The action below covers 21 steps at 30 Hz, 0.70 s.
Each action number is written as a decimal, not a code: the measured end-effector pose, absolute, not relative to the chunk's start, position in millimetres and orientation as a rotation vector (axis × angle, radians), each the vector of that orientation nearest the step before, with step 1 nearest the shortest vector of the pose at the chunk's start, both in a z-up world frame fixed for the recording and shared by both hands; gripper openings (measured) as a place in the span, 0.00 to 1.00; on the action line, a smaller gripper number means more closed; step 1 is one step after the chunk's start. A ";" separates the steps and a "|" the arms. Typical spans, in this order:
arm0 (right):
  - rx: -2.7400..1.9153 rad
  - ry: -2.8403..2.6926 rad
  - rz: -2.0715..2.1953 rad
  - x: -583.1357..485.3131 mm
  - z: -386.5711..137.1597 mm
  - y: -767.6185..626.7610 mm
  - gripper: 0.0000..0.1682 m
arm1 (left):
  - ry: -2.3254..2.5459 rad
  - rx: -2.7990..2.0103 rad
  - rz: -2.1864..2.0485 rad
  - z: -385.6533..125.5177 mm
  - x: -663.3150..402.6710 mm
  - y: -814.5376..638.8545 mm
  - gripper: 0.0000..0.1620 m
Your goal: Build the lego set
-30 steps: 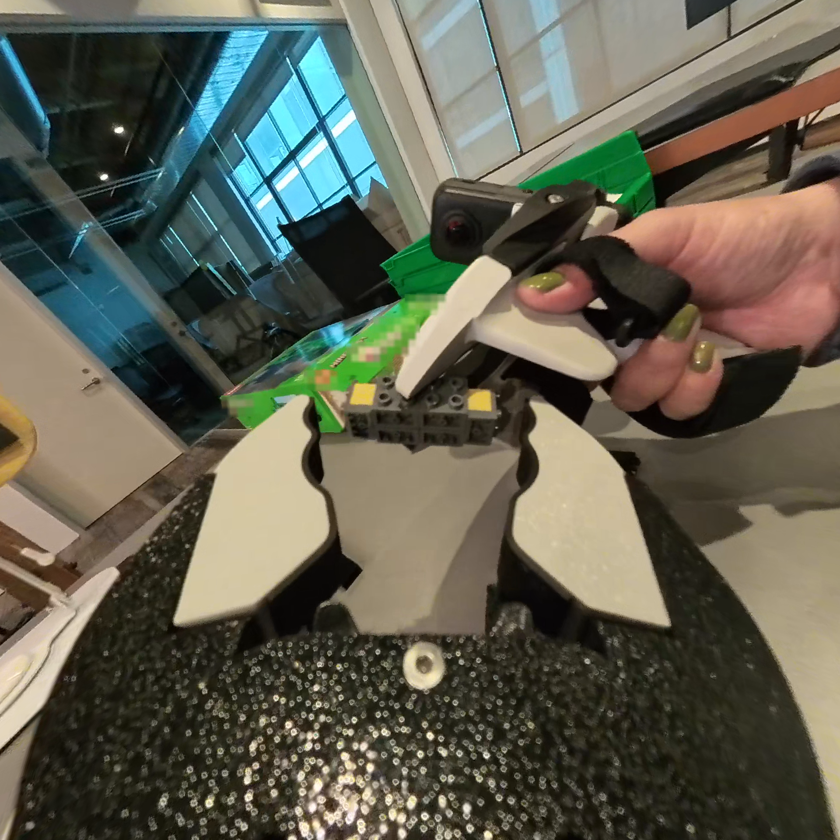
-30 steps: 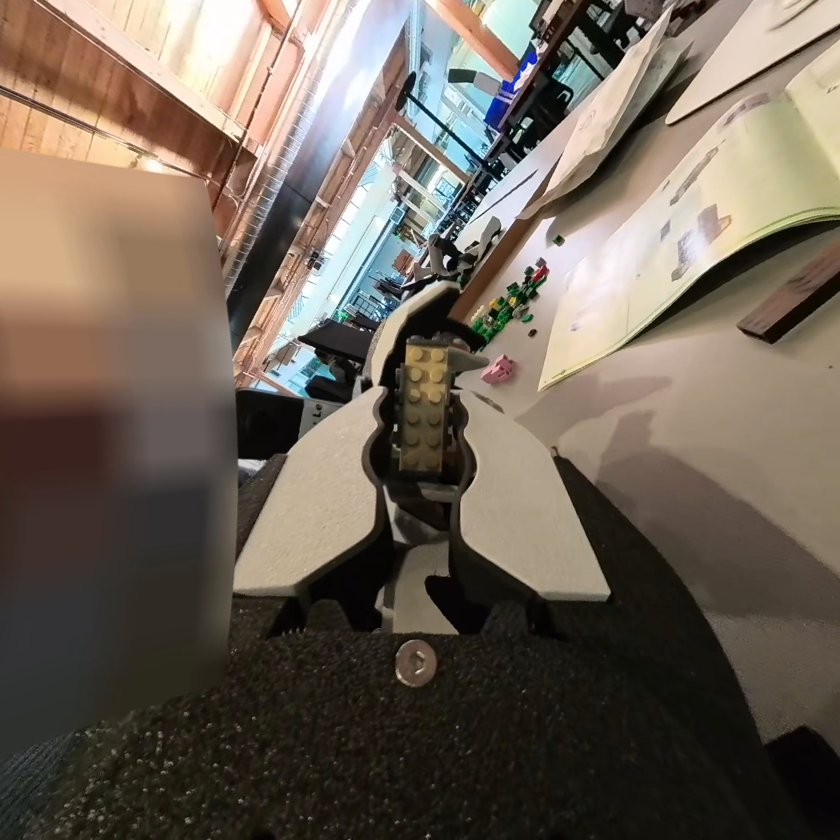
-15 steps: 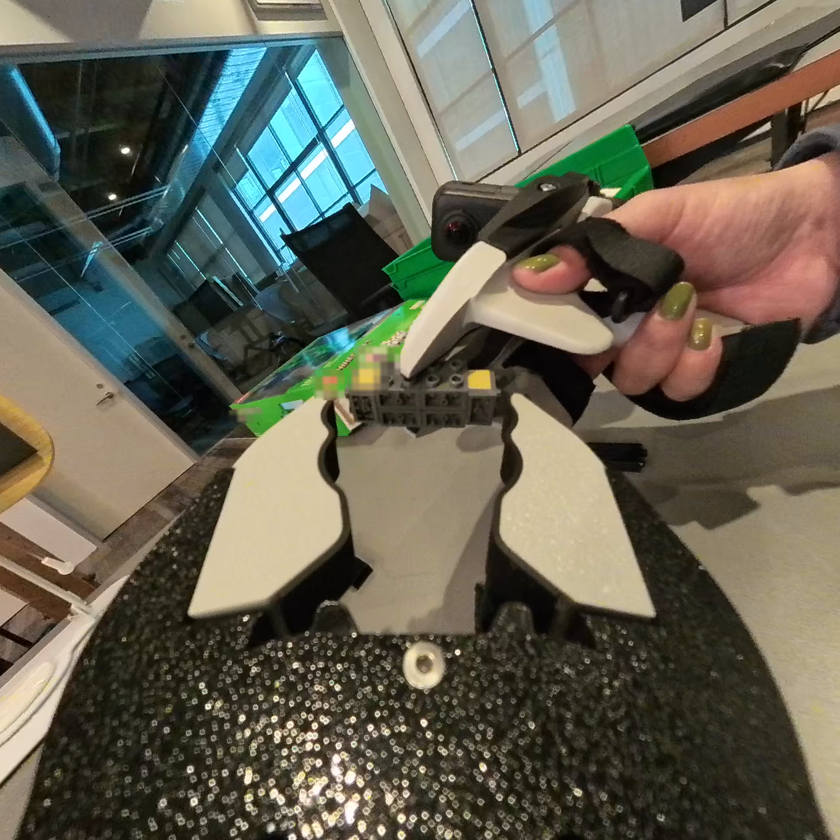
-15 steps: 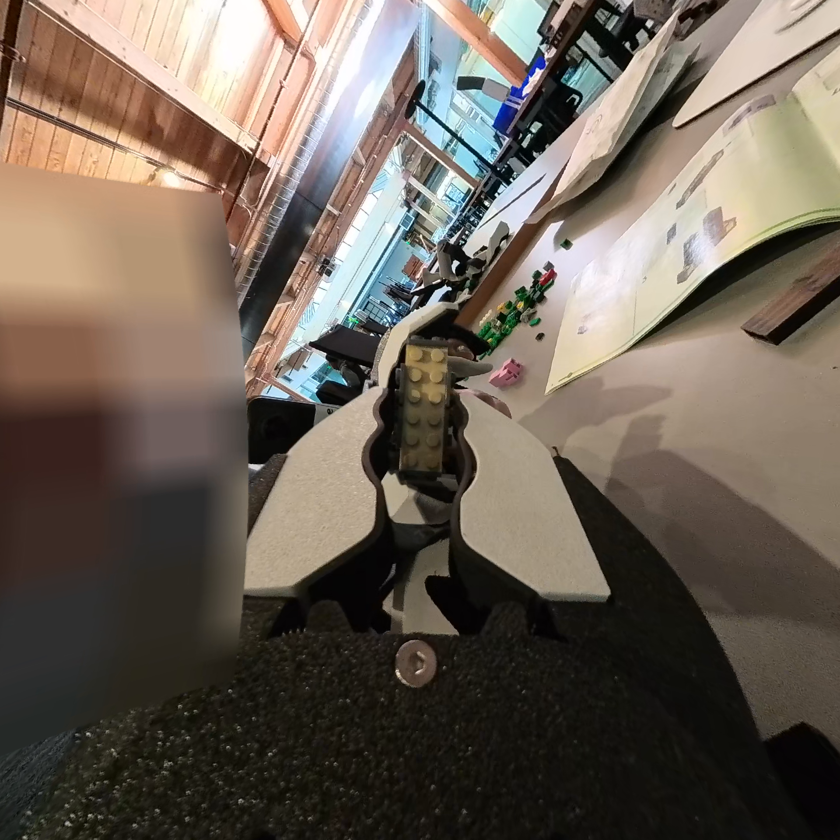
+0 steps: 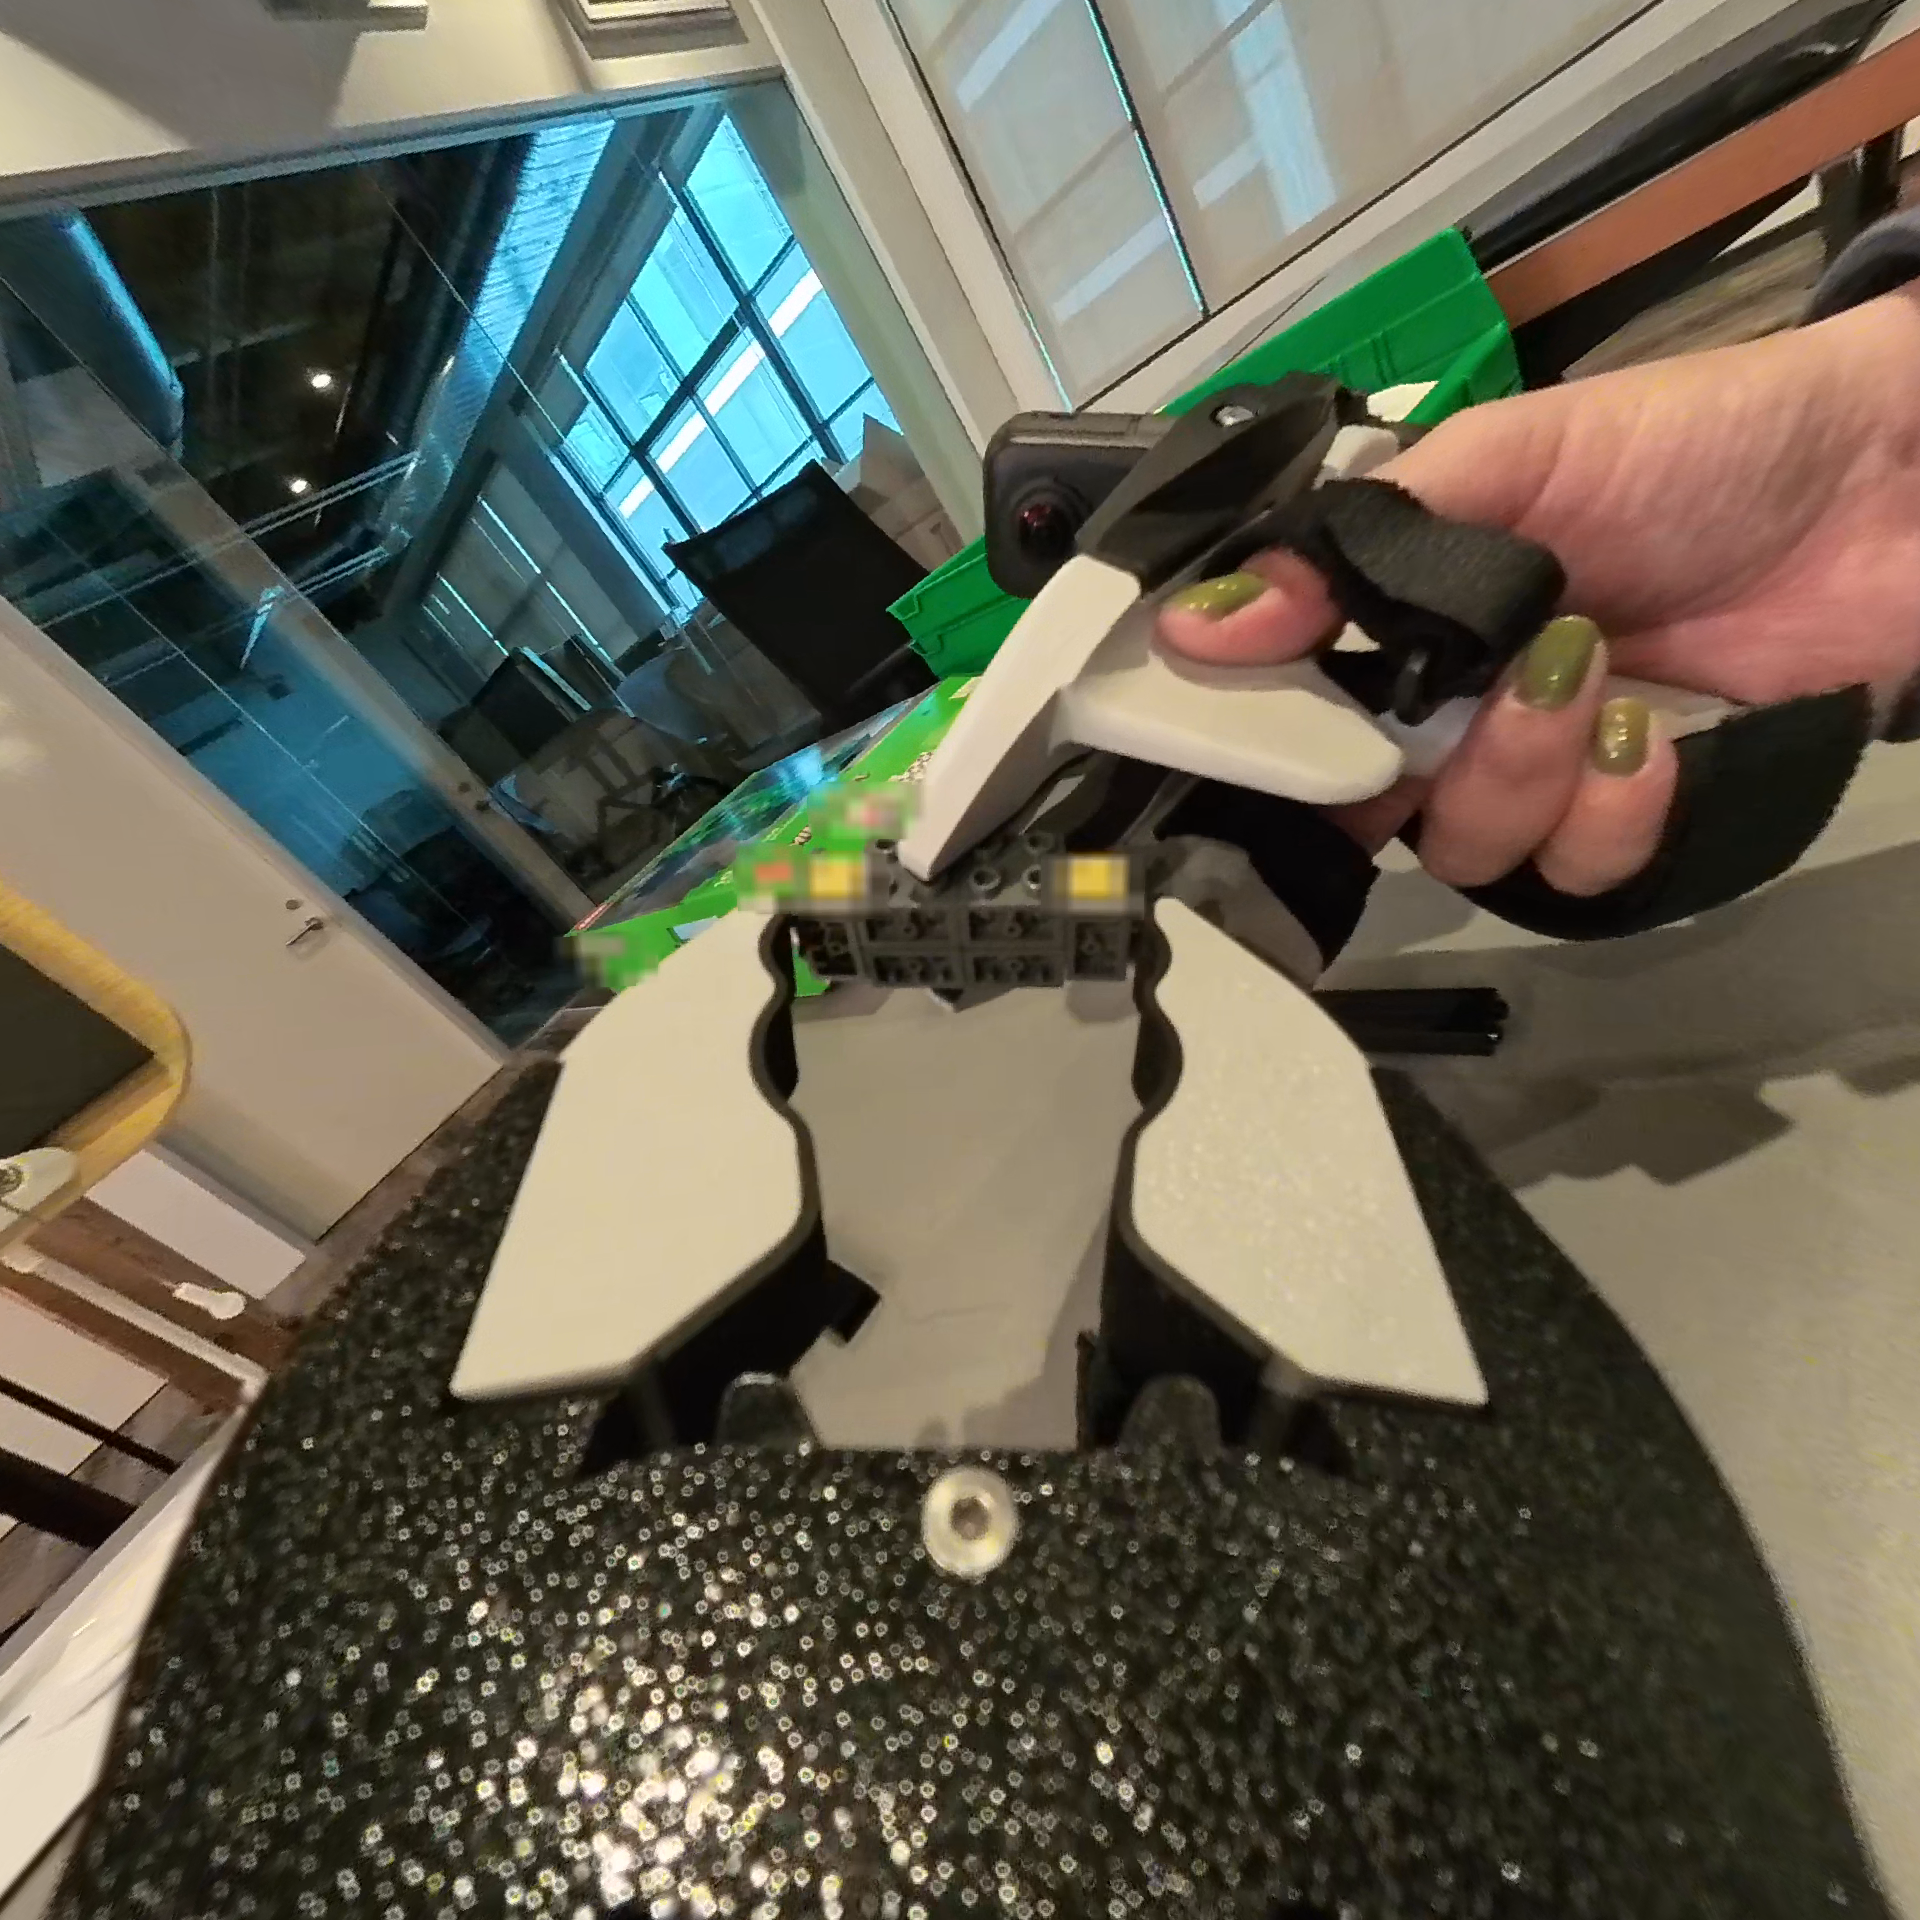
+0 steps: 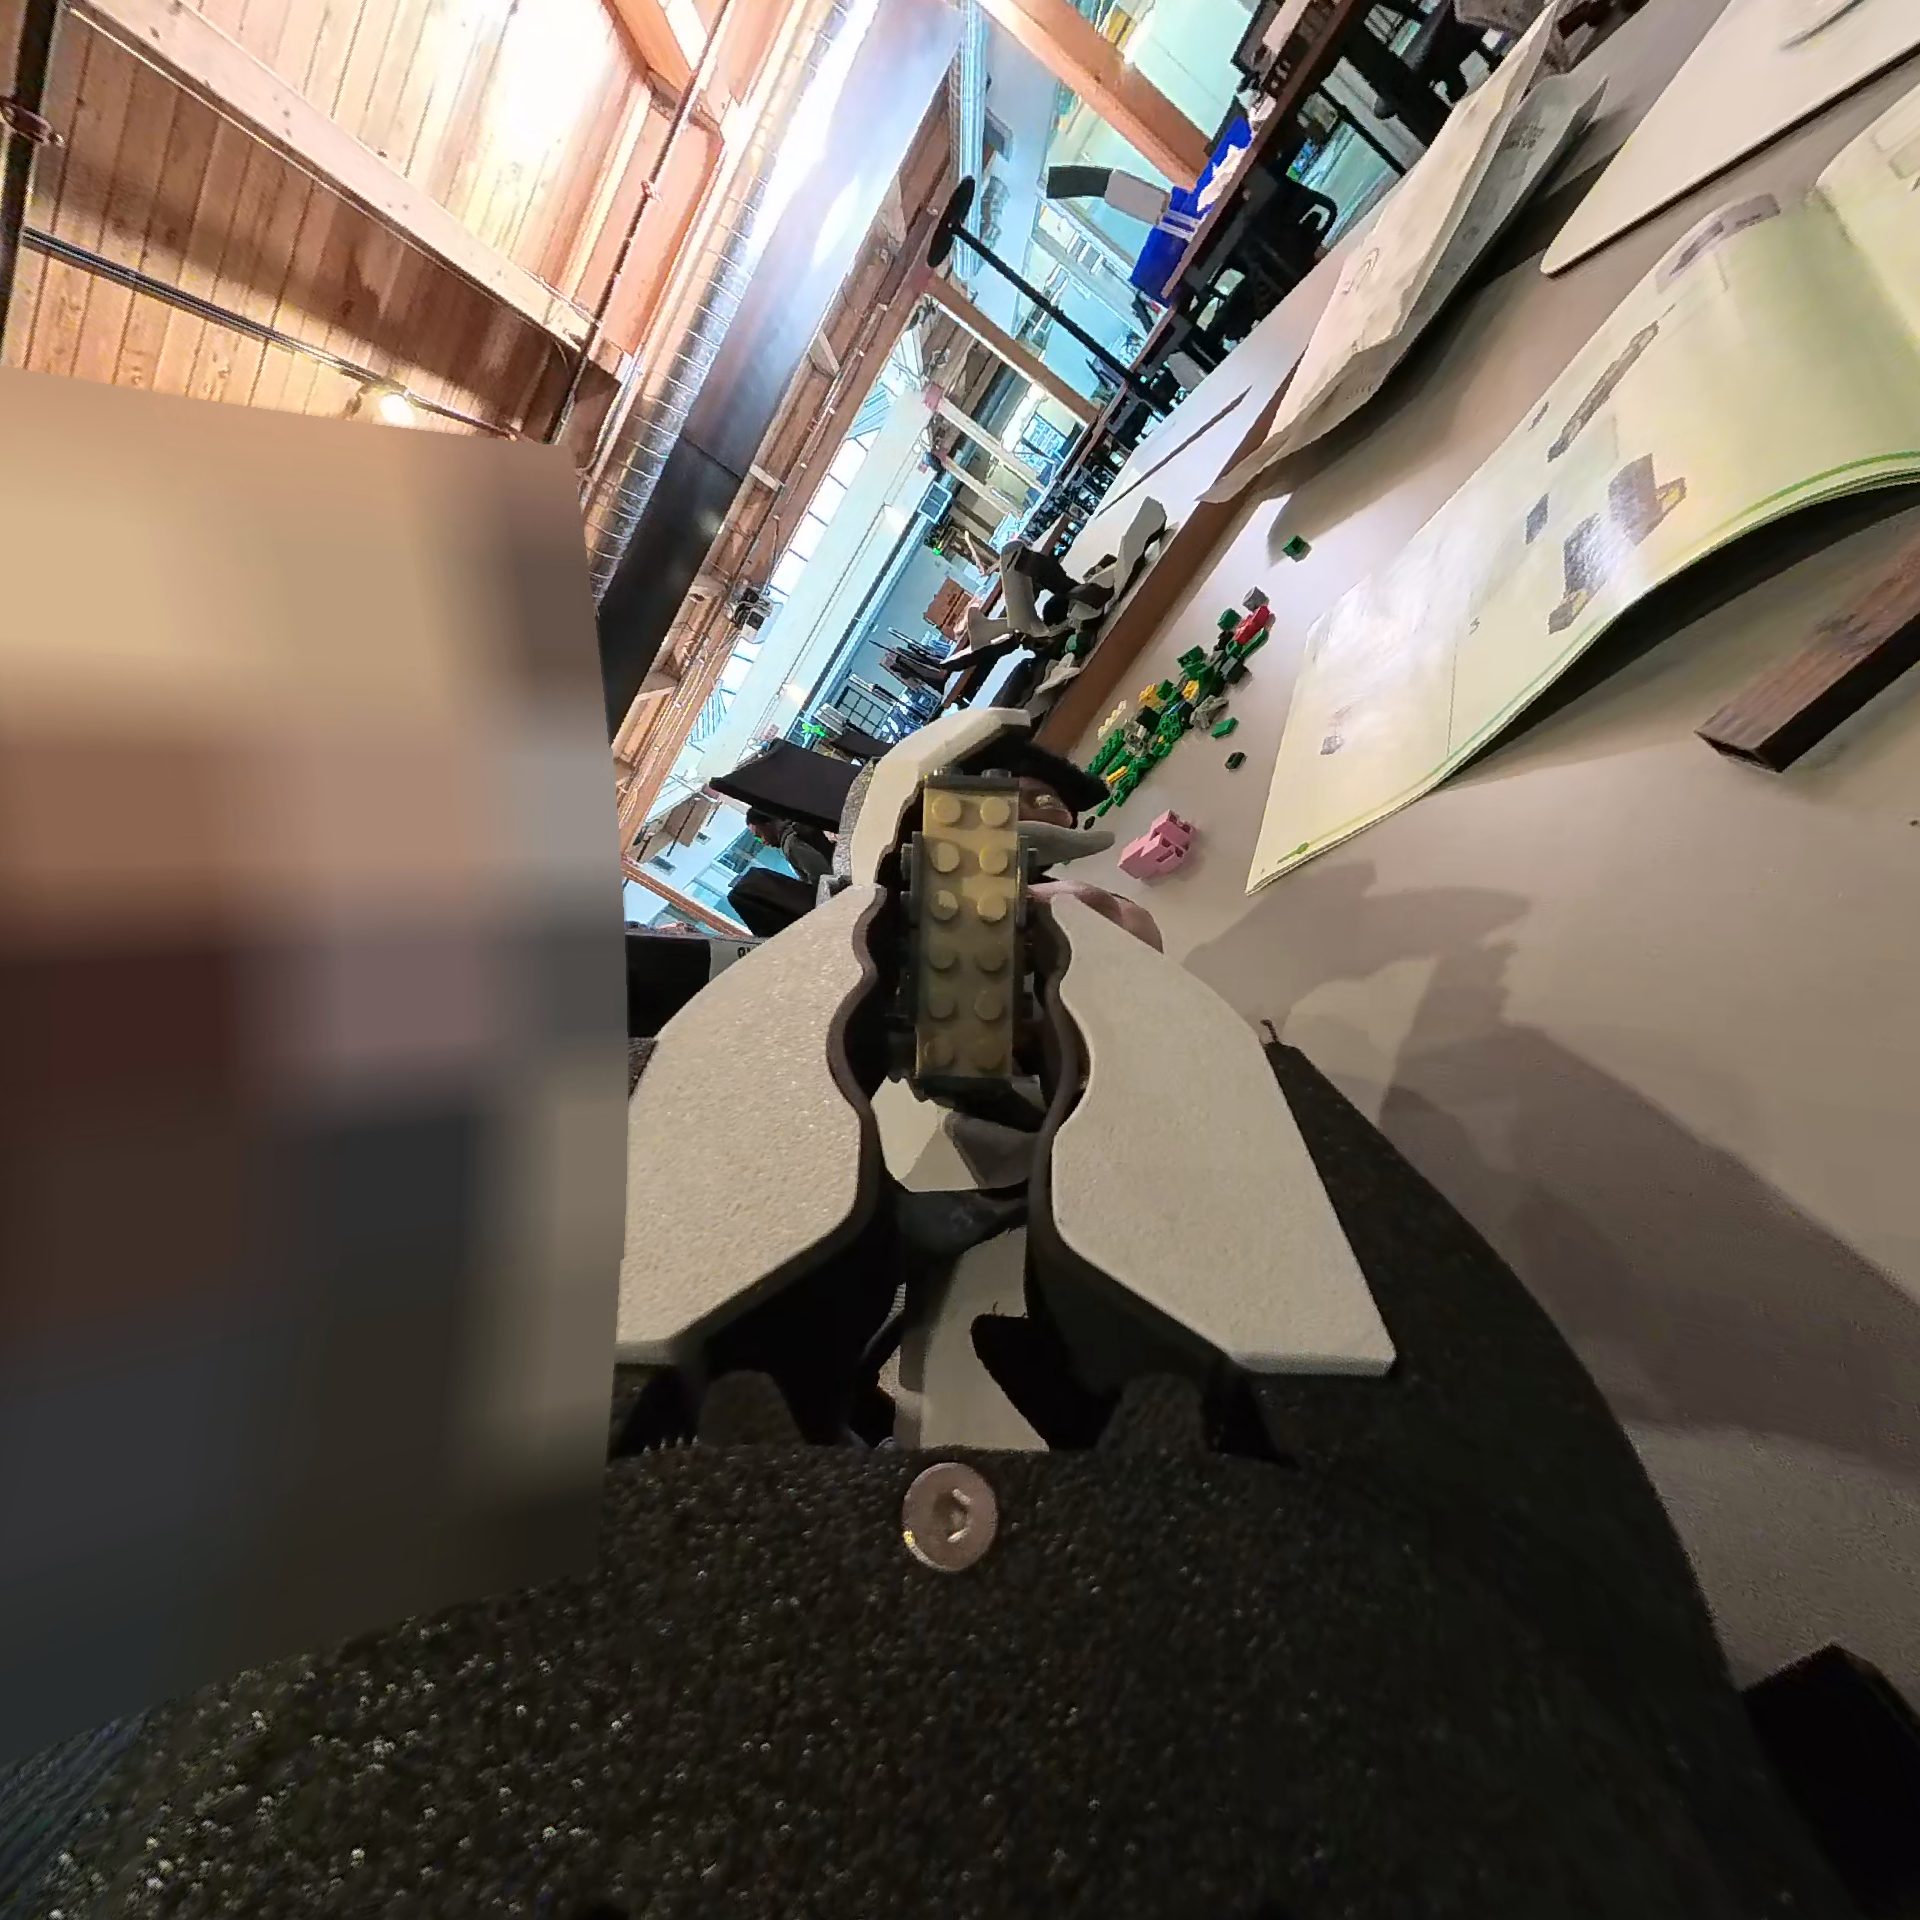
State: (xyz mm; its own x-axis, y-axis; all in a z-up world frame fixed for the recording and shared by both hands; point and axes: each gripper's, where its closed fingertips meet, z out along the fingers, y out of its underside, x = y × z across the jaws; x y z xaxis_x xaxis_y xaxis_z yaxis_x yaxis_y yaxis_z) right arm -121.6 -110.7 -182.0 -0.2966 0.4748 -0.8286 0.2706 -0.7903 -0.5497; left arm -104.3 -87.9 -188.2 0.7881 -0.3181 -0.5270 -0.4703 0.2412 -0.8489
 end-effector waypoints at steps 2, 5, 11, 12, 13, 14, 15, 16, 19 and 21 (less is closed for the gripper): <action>-1.773 -0.950 2.231 -121.5 -182.1 -110.6 0.14 | 0.716 -1.352 0.133 -188.1 -104.3 -87.9 0.39; -1.776 -0.945 2.226 -121.5 -182.9 -109.9 0.14 | 0.723 -1.355 0.141 -188.8 -104.2 -87.5 0.39; -1.768 -0.937 2.235 -121.2 -181.1 -110.6 0.14 | 0.733 -1.346 0.130 -187.2 -103.8 -88.6 0.38; -1.767 -0.938 2.235 -121.2 -180.7 -110.9 0.15 | 0.736 -1.342 0.133 -186.6 -103.9 -88.9 0.38; -1.766 -0.939 2.234 -121.2 -180.4 -111.2 0.14 | 0.739 -1.339 0.134 -186.2 -103.8 -89.2 0.38; -1.767 -0.939 2.235 -121.3 -180.2 -111.4 0.14 | 0.740 -1.337 0.134 -186.0 -103.9 -89.5 0.38; -1.768 -0.939 2.234 -121.3 -180.2 -111.5 0.14 | 0.741 -1.335 0.133 -185.9 -103.8 -89.6 0.38; -1.770 -0.940 2.233 -121.2 -180.5 -111.6 0.15 | 0.741 -1.334 0.130 -186.0 -103.7 -89.6 0.38; -1.779 -0.938 2.229 -120.9 -181.6 -111.2 0.15 | 0.733 -1.336 0.086 -187.2 -101.9 -89.7 0.38; -1.780 -0.940 2.235 -120.3 -181.4 -111.9 0.14 | 0.729 -1.330 0.069 -186.7 -101.0 -90.3 0.39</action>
State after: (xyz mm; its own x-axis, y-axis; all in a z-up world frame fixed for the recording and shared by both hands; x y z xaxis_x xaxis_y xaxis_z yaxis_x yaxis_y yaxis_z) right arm -120.3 -111.9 -181.4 -0.2938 0.4671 -0.8339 0.2695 -0.7966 -0.5412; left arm -101.0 -90.3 -186.7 0.7795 -0.3530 -0.5175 -0.4444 0.2706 -0.8540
